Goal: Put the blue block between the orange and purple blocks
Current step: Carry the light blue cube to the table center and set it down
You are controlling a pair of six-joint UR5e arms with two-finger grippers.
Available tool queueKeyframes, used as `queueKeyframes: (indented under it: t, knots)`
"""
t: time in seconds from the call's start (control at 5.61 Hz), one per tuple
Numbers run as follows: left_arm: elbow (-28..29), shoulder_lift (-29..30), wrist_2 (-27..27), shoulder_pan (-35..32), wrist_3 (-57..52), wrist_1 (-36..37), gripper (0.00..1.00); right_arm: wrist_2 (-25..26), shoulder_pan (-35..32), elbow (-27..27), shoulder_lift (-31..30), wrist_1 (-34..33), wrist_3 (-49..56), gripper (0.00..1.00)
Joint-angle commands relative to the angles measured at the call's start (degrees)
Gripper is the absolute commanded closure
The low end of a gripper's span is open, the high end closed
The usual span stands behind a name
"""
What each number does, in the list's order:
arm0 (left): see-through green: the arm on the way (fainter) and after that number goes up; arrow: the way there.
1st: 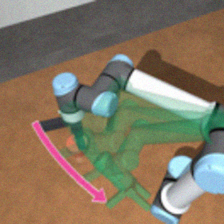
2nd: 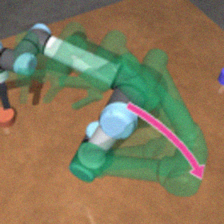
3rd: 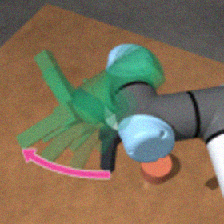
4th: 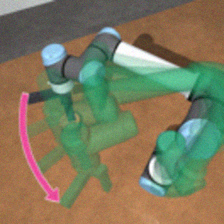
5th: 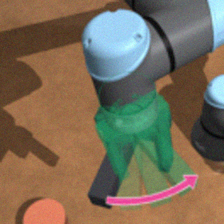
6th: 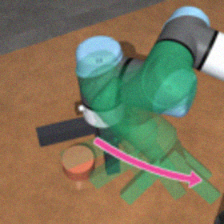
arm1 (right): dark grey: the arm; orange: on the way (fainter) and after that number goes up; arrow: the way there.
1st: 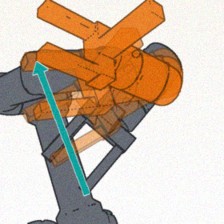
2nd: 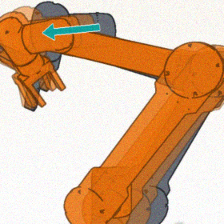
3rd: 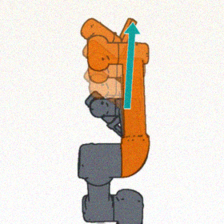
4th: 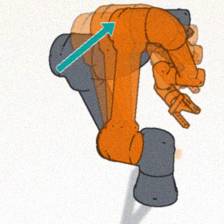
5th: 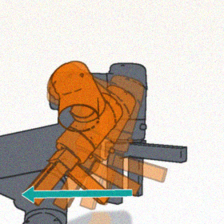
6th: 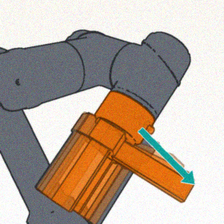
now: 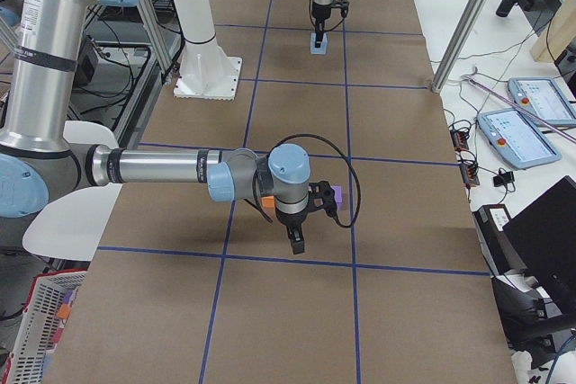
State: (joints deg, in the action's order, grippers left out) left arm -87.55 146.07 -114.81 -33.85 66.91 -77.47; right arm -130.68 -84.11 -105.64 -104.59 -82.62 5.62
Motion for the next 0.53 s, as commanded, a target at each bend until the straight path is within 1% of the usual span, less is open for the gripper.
queueKeyframes:
  t: [0.0, 0.18, 0.36]
  knots:
    - [11.33, 7.57, 1.87, 2.91, 2.62, -6.43, 1.0, -0.02, 0.0, -0.09, 0.0, 0.0, 0.0, 0.0]
    - [14.92, 6.78, 3.44, 2.65, 2.35, -8.55, 1.0, -0.02, 0.0, -0.09, 0.0, 0.0, 0.0, 0.0]
    - [19.74, 6.69, 4.41, 2.3, -0.44, -14.14, 1.0, -0.02, 0.0, -0.09, 0.0, 0.0, 0.0, 0.0]
